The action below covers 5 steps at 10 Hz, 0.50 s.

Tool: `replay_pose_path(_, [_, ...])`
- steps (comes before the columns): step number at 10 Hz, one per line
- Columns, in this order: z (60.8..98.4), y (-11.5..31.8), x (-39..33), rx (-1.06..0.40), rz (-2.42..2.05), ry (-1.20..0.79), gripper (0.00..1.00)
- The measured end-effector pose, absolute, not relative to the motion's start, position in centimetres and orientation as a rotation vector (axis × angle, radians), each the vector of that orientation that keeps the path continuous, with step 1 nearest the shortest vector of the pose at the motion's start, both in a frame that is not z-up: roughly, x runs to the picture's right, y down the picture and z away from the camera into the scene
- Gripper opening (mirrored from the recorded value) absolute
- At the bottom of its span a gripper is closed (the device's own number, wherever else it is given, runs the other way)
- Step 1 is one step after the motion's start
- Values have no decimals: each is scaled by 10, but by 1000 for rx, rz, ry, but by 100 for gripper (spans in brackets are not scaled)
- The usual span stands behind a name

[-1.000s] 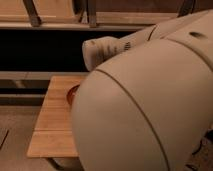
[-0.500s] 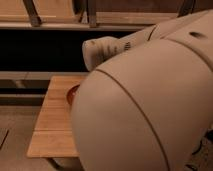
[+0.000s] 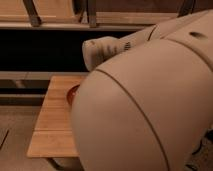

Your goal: Drag the pepper across the table

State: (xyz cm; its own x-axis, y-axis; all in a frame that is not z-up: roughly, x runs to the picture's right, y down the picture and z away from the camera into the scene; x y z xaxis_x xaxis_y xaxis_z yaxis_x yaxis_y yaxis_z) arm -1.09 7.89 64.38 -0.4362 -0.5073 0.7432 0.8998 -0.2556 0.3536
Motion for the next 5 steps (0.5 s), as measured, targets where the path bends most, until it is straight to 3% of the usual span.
replay_pose_path(5, [646,79,-5,-608,-1831,-952,80])
